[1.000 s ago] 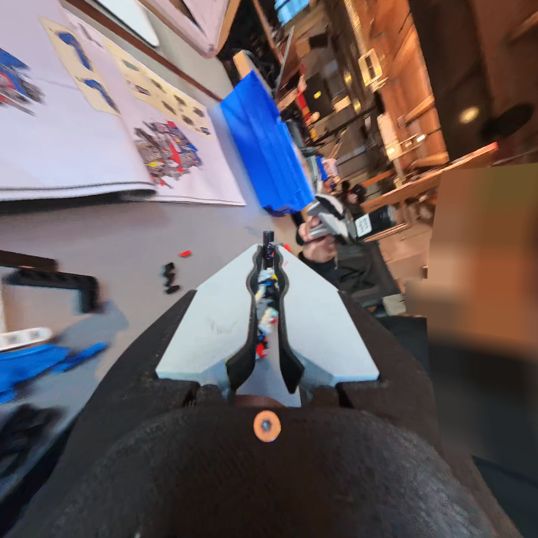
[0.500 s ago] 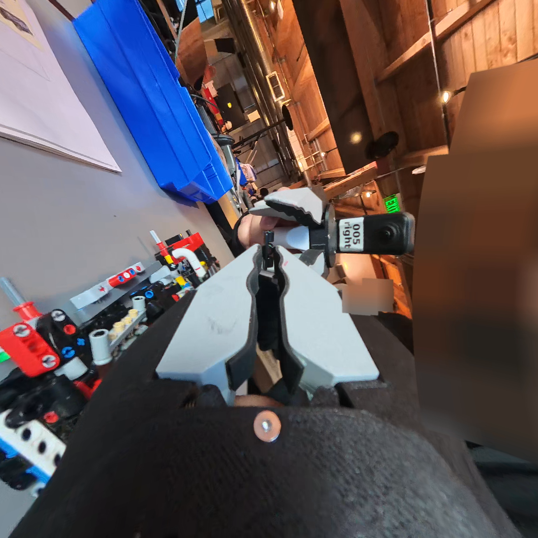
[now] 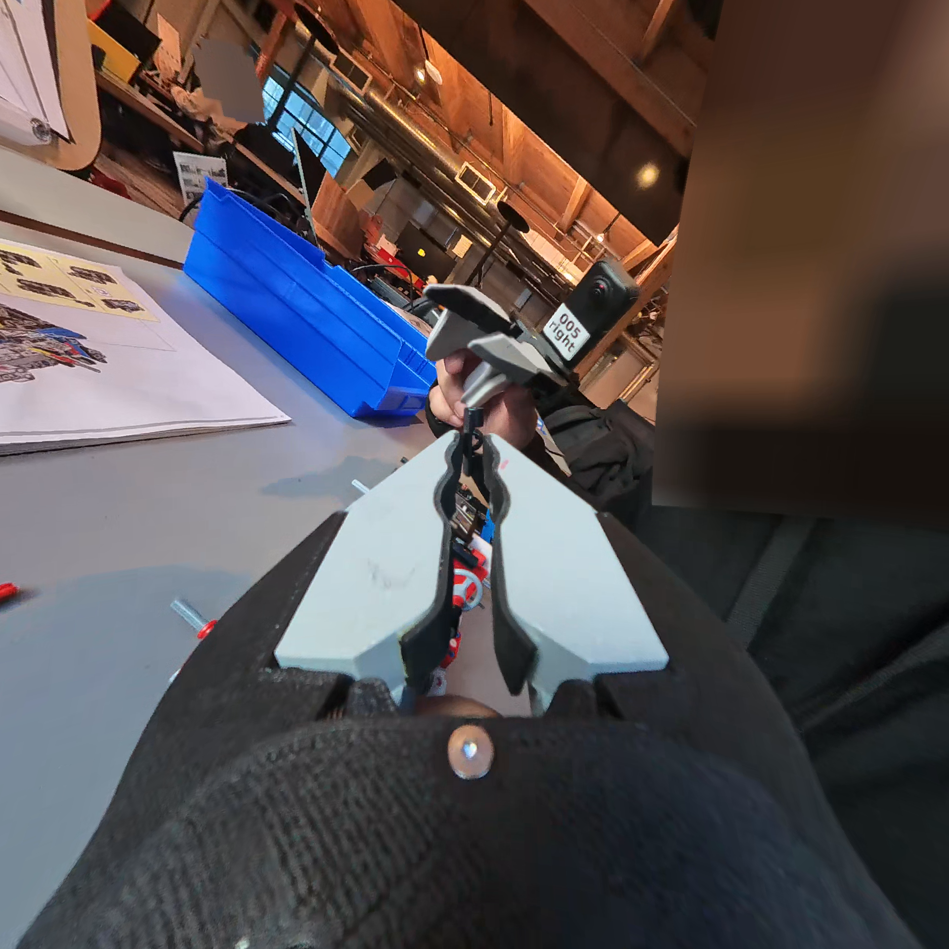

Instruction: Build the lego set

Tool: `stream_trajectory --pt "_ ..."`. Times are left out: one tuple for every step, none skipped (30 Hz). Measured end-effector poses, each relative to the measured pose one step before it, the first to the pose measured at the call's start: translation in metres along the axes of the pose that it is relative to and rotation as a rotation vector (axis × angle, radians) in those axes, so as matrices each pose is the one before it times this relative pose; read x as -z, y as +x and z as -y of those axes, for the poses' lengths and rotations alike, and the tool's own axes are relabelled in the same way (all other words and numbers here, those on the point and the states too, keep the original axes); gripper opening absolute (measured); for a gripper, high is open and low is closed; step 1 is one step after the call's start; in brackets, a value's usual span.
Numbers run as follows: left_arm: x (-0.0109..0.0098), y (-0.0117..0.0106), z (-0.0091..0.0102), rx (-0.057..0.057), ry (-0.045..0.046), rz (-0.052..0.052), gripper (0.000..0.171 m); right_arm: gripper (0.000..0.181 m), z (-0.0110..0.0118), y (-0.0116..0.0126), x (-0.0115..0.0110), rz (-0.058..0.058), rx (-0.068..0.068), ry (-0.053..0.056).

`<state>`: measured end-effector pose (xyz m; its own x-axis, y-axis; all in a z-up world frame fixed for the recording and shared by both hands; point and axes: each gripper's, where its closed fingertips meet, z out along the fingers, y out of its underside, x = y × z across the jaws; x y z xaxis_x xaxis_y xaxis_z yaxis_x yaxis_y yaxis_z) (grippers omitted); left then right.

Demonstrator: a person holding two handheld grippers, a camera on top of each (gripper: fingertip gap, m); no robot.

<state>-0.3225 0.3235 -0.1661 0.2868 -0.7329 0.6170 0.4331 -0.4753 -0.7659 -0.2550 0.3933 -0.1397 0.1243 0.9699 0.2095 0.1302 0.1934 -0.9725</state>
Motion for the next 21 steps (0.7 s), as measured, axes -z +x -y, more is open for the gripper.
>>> stream_trajectory --pt "0.00086 -0.00141 0.00024 -0.0012 0.00481 0.0077 0.004 0.037 0.00041 0.00356 0.00221 -0.0158 0.0003 0.0131" --pt "0.00066 -0.00065 -0.00015 -0.0009 0.00126 0.0040 0.004 0.035 0.00012 0.00330 0.00189 -0.0132 -0.0018 0.0123" --pt "0.00040 -0.00097 -0.00063 -0.0022 -0.00348 0.0074 0.004 0.035 -0.00026 0.00320 0.00150 -0.0107 -0.0091 0.0102" --pt "0.00015 -0.00258 -0.00078 -0.0053 -0.00492 0.0174 0.004 0.035 -0.00021 0.00254 0.00104 -0.0054 -0.0160 0.0108" --pt "0.00033 -0.00406 -0.00044 -0.0060 -0.00335 0.0249 0.004 0.035 -0.00070 0.00200 0.00053 0.0001 -0.0195 0.0094" --pt "0.00031 -0.00495 0.00016 0.0031 -0.00011 0.0264 0.004 0.035 -0.00174 0.00223 -0.00012 -0.0015 -0.0209 0.0026" --pt "0.00084 -0.00577 0.00127 0.0187 0.00687 0.0253 0.004 0.034 -0.00216 0.00257 -0.00075 -0.0042 -0.0212 -0.0027" --pt "0.00121 -0.00541 0.00218 0.0323 0.01246 0.0166 0.004 0.034 -0.00139 0.00066 -0.00120 0.0042 -0.0206 -0.0037" --pt "0.00159 -0.00548 0.00299 0.0494 0.01576 0.0124 0.004 0.035 0.00046 -0.00252 -0.00190 0.0172 -0.0175 -0.0010" --pt "0.00179 -0.00496 0.00430 0.0654 0.02306 0.0075 0.004 0.035 0.00206 -0.00582 -0.00310 0.0274 -0.0114 -0.0009" --pt "0.00160 -0.00539 0.00396 0.0859 0.01768 0.0128 0.004 0.036 0.00196 -0.00947 -0.00486 0.0374 -0.0020 -0.0118" --pt "0.00138 -0.00666 0.00214 0.0871 0.00538 0.0292 0.004 0.037 0.00058 -0.01109 -0.00671 0.0359 0.0107 -0.0277" --pt "0.00045 -0.00574 -0.00012 0.0574 -0.00518 0.0339 0.004 0.037 0.00070 -0.01070 -0.00792 0.0211 0.0253 -0.0288" --pt "-0.00082 -0.00203 -0.00258 0.0388 -0.01847 0.0179 0.004 0.039 0.00139 -0.01043 -0.00878 0.0128 0.0334 -0.0236" --pt "-0.00211 0.00374 -0.00477 0.0444 -0.02894 -0.0160 0.004 0.039 0.00083 -0.01064 -0.00884 0.0131 0.0352 -0.0271" --pt "-0.00235 0.00779 -0.00402 0.0549 -0.01954 -0.0410 0.004 0.040 -0.00022 -0.00948 -0.00853 0.0110 0.0340 -0.0316" --pt "-0.00214 0.00907 -0.00263 0.0457 -0.00212 -0.0476 0.004 0.040 -0.00069 -0.00831 -0.00752 0.0105 0.0310 -0.0324" --pt "-0.00229 0.00678 -0.00341 0.0293 -0.00468 -0.0322 0.004 0.041 -0.00047 -0.00680 -0.00618 0.0068 0.0260 -0.0278" --pt "-0.00275 0.00285 -0.00559 0.0176 -0.01842 -0.0085 0.004 0.041 0.00009 -0.00491 -0.00478 0.0011 0.0204 -0.0204" --pt "-0.00278 0.00195 -0.00650 0.0141 -0.02529 -0.0034 0.004 0.041 0.00077 -0.00348 -0.00329 -0.0027 0.0172 -0.0139" --pt "-0.00268 0.00321 -0.00625 0.0169 -0.02500 -0.0121 0.003 0.041 0.00072 -0.00312 -0.00203 -0.0013 0.0191 -0.0111"
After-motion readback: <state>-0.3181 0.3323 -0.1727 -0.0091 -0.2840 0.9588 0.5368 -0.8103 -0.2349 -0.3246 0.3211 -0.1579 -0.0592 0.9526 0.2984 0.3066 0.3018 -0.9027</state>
